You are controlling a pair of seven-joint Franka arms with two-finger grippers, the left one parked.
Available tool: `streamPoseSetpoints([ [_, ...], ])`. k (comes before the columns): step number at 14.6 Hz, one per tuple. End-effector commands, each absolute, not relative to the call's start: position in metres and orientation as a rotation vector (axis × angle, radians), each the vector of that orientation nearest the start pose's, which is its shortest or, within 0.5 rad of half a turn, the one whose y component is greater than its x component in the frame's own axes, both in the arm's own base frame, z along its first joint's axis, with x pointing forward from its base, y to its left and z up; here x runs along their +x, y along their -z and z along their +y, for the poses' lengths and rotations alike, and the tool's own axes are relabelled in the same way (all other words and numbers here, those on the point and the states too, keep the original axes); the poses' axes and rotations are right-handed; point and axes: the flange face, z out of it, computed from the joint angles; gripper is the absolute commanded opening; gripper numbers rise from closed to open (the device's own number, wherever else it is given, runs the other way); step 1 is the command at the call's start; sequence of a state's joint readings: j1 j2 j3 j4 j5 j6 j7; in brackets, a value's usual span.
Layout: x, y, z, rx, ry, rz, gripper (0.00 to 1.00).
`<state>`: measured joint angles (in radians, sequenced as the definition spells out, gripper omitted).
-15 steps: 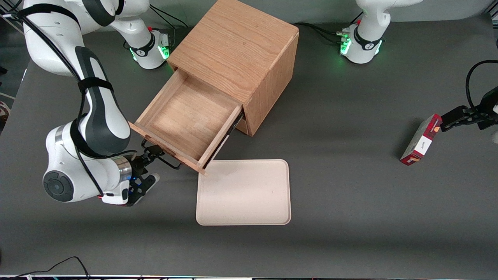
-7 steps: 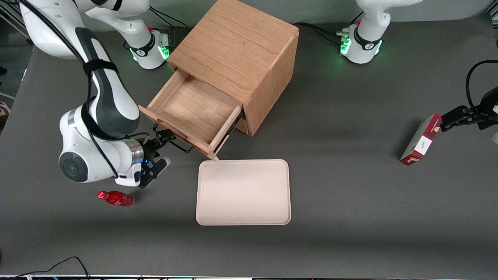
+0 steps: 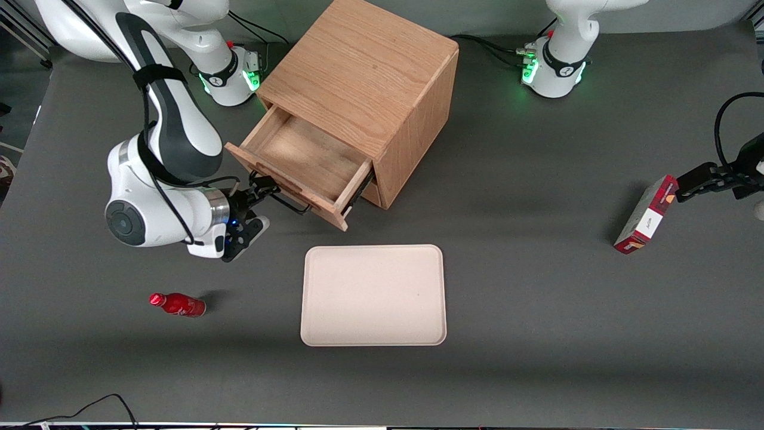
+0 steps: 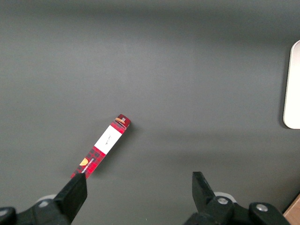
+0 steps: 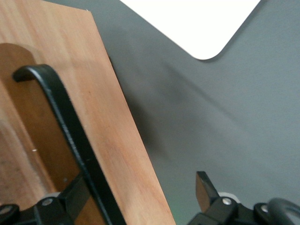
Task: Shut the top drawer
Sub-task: 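Push the drawer front with the right gripper into the cabinet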
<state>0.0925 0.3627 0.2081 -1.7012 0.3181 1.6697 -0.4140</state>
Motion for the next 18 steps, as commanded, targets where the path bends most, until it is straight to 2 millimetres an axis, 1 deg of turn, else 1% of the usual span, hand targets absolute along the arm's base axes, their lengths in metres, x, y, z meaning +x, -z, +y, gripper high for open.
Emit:
streamPoseSetpoints([
  [1,0.554,-0.371,0.204,-2.560,-0.501,-0.747,1.00],
  [2,0.551,-0.373,0.205,-2.570,-0.511,-0.704,1.00],
  [3,0.544,-0.379,0.218,-2.573,-0.516,-0.709,1.00],
  [7,0.526,-0.386,0.233,-2.564,-0.533,-0.670,1.00],
  [12,0.504,-0.390,0.233,-2.539,-0.531,-0.630,1.00],
  [14,0.496,-0.385,0.233,-2.533,-0.531,-0.610,1.00],
  [16,0.481,-0.383,0.241,-2.520,-0.520,-0.597,1.00],
  [18,0.475,-0.381,0.246,-2.525,-0.526,-0.594,1.00],
])
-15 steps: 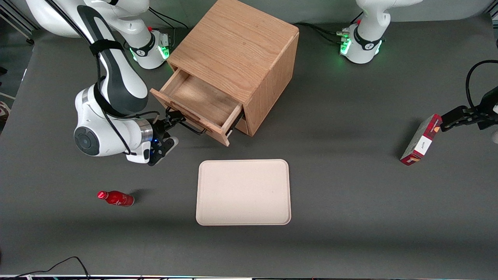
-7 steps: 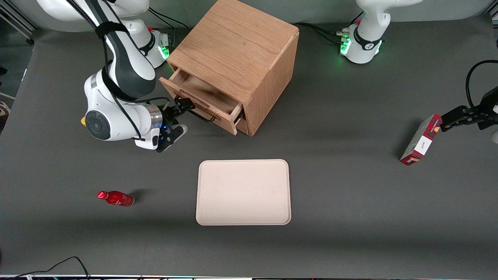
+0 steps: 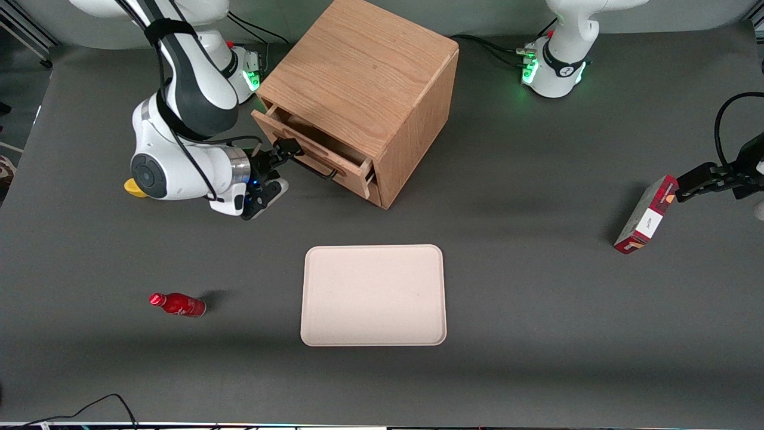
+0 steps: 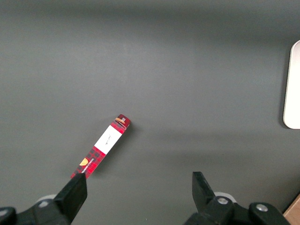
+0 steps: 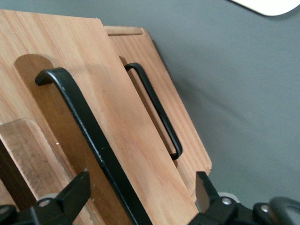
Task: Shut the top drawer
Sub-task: 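Push the drawer front with the right gripper into the cabinet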
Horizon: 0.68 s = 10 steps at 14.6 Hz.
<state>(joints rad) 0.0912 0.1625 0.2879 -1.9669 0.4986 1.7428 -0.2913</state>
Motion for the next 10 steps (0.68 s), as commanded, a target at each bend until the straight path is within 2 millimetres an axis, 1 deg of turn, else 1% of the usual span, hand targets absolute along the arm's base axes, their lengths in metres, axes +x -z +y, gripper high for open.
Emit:
streamPoseSetpoints([
  [1,0.473,-0.382,0.247,-2.534,-0.529,-0.578,1.00],
  [3,0.466,-0.382,0.253,-2.538,-0.537,-0.583,1.00],
  [4,0.464,-0.385,0.255,-2.530,-0.529,-0.572,1.00],
  [7,0.455,-0.383,0.257,-2.527,-0.522,-0.562,1.00],
  [9,0.455,-0.384,0.256,-2.527,-0.521,-0.562,1.00],
  [10,0.457,-0.390,0.255,-2.529,-0.509,-0.568,1.00],
])
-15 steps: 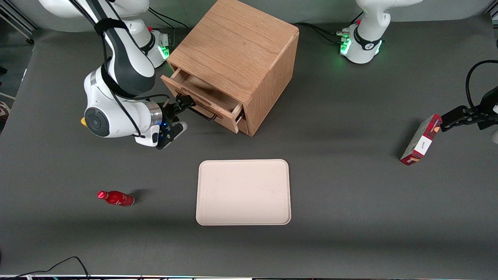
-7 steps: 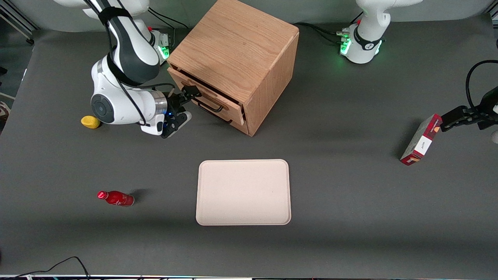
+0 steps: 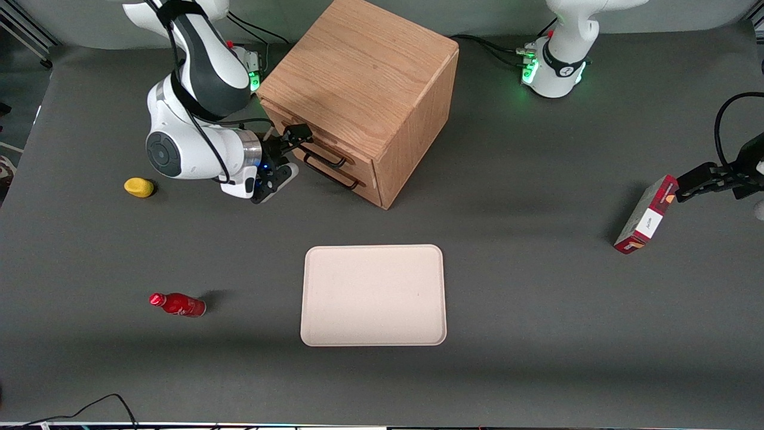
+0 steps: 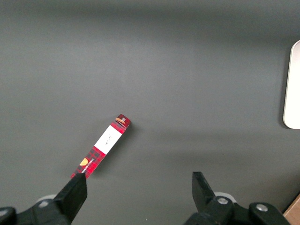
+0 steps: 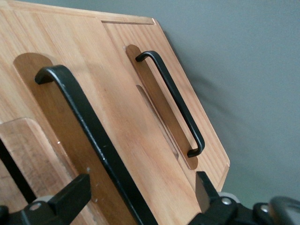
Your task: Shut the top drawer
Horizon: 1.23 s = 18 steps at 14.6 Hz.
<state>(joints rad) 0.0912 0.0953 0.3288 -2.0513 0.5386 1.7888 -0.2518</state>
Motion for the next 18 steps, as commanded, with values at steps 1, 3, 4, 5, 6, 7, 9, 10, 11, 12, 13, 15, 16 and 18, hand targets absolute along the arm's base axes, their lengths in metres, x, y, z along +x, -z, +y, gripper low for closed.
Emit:
streamPoseSetpoints([
  [1,0.462,-0.392,0.254,-2.535,-0.498,-0.576,1.00],
  [3,0.484,-0.414,0.255,-2.587,-0.423,-0.642,1.00],
  [4,0.496,-0.429,0.254,-2.619,-0.385,-0.687,1.00],
  [5,0.503,-0.444,0.253,-2.623,-0.381,-0.709,1.00],
  [6,0.509,-0.463,0.251,-2.618,-0.372,-0.722,1.00],
  [7,0.513,-0.483,0.246,-2.619,-0.369,-0.738,1.00],
  [9,0.514,-0.537,0.237,-2.679,-0.321,-0.801,1.00],
  [10,0.506,-0.574,0.233,-2.741,-0.282,-0.772,1.00],
  [11,0.494,-0.605,0.228,-2.819,-0.224,-0.684,1.00],
  [12,0.477,-0.635,0.225,-2.882,-0.141,-0.612,1.00],
  [13,0.461,-0.660,0.221,-2.930,-0.078,-0.559,1.00],
  [15,0.443,-0.698,0.188,-3.032,-0.012,-0.370,1.00],
  [16,0.443,-0.713,0.163,-3.063,-0.013,-0.268,1.00],
  [18,0.444,-0.729,0.118,-3.127,-0.019,-0.150,1.00],
])
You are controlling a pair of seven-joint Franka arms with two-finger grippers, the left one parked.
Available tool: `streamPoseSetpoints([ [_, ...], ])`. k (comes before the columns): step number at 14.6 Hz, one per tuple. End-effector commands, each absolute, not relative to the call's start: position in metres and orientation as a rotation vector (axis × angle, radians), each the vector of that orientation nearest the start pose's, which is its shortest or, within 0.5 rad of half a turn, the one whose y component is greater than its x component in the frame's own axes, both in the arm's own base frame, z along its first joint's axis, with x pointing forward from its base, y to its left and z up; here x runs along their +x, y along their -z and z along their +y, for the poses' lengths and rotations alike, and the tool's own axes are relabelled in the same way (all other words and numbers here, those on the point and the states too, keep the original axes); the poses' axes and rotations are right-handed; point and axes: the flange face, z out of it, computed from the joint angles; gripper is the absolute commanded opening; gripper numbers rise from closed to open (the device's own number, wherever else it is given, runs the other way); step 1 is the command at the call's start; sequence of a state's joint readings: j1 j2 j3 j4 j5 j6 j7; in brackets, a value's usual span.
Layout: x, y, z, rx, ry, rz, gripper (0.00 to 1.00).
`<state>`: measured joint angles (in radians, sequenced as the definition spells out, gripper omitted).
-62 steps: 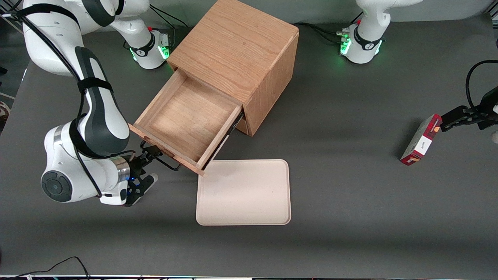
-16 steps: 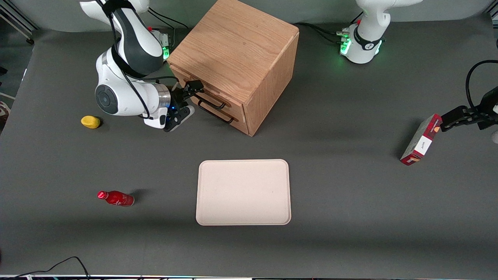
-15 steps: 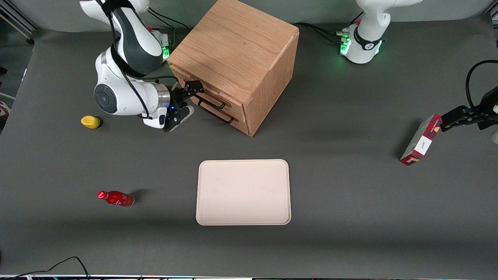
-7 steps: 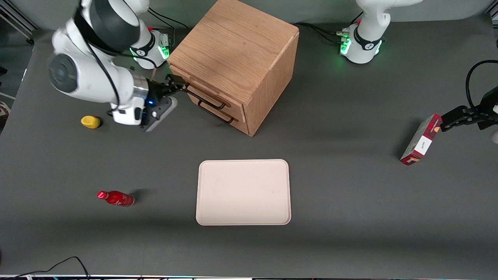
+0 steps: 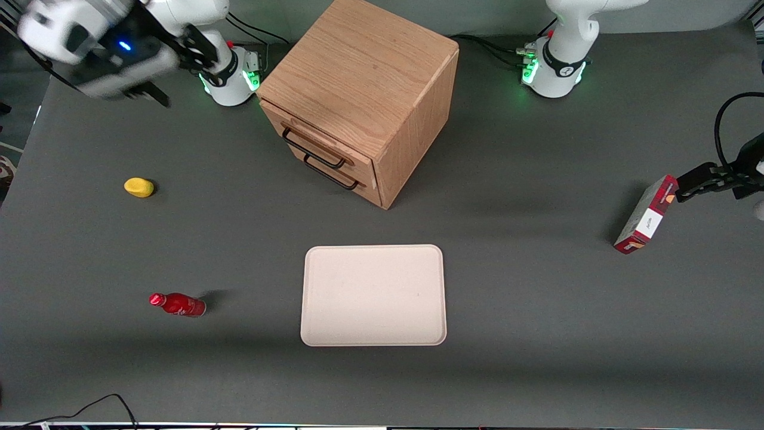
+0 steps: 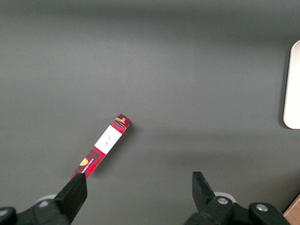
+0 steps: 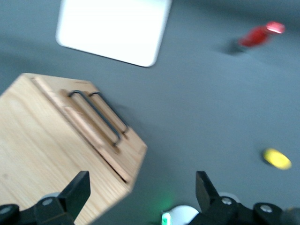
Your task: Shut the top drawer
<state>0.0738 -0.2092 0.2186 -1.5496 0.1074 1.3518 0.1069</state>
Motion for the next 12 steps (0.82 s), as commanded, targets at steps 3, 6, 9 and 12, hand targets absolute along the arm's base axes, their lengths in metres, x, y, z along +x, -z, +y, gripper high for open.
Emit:
streamPoseSetpoints([
  [3,0.459,-0.725,0.039,-3.127,-0.045,0.062,1.00],
  [6,0.477,-0.678,0.009,-3.148,-0.108,0.157,1.00],
  [9,0.489,-0.662,0.011,-3.149,-0.093,0.183,1.00],
  [12,0.501,-0.662,0.009,-3.161,-0.096,0.194,1.00],
])
